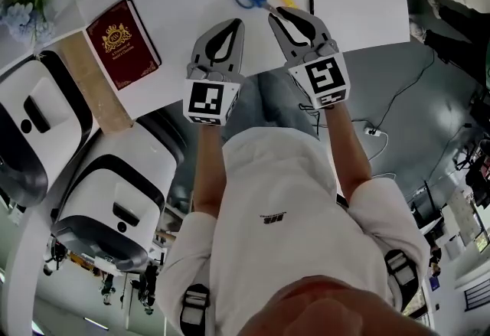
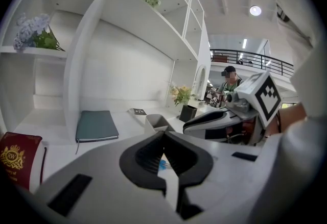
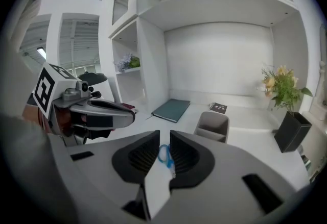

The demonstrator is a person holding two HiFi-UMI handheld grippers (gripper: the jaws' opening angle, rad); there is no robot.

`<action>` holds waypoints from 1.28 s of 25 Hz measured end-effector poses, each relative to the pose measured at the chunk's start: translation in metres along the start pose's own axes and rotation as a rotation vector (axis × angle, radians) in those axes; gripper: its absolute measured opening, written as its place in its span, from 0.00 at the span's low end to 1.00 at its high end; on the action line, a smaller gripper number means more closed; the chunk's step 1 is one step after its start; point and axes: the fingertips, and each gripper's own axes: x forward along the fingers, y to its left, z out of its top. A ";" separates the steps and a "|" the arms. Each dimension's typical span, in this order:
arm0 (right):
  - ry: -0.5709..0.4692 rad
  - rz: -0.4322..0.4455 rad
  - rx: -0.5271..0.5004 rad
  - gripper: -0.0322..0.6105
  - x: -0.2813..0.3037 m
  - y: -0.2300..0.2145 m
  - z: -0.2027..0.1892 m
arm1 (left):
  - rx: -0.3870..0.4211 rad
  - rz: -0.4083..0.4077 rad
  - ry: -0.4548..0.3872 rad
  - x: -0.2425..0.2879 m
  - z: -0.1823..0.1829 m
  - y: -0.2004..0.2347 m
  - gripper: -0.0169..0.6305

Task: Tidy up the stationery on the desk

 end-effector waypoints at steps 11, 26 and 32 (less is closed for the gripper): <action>0.102 0.051 -0.007 0.12 0.051 0.002 -0.018 | -0.028 0.001 0.044 0.024 -0.026 0.027 0.03; 0.266 0.099 -0.040 0.15 0.109 0.002 -0.051 | -0.042 -0.013 0.102 0.046 -0.050 0.042 0.03; 0.317 0.099 -0.076 0.17 0.123 0.002 -0.063 | -0.049 -0.011 0.109 0.048 -0.053 0.047 0.03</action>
